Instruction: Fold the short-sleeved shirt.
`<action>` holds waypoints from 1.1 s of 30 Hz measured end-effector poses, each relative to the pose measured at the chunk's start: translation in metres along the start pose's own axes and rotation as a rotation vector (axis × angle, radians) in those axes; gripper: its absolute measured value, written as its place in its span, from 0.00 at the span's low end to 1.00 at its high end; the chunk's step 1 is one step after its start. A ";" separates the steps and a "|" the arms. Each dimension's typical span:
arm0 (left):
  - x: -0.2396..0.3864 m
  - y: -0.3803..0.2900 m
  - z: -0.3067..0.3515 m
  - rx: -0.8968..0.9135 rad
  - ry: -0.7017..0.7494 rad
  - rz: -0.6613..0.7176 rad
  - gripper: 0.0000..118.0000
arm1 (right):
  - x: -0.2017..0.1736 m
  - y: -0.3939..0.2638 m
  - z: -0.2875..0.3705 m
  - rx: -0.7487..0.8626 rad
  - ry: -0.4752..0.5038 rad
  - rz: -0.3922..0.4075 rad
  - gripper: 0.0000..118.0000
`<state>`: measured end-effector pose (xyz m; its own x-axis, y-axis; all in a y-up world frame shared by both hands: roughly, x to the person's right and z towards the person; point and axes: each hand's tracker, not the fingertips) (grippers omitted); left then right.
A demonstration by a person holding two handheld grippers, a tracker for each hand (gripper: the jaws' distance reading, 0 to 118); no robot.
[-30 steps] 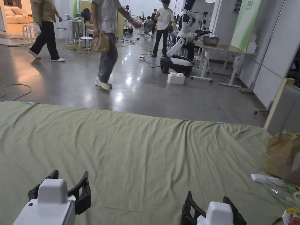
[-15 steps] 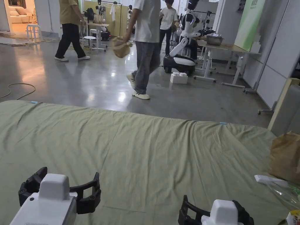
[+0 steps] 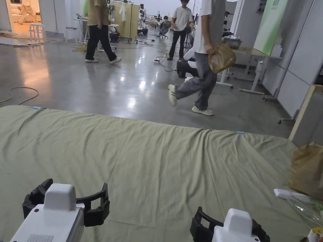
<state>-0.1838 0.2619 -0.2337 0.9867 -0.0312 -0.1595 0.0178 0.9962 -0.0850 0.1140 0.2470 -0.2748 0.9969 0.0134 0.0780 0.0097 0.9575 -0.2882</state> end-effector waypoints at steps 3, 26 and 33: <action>-0.001 0.000 -0.001 -0.004 0.004 0.003 1.00 | -0.001 0.004 -0.001 -0.014 -0.006 -0.002 1.00; 0.002 0.005 -0.001 -0.052 -0.001 0.008 1.00 | 0.003 0.027 -0.002 -0.147 0.089 -0.121 1.00; 0.000 0.006 -0.002 -0.054 0.008 0.003 1.00 | 0.005 0.029 -0.005 -0.137 0.066 -0.099 1.00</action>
<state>-0.1837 0.2680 -0.2358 0.9854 -0.0290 -0.1680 0.0058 0.9905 -0.1371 0.1195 0.2738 -0.2872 0.9935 -0.1023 0.0504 0.1140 0.9051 -0.4097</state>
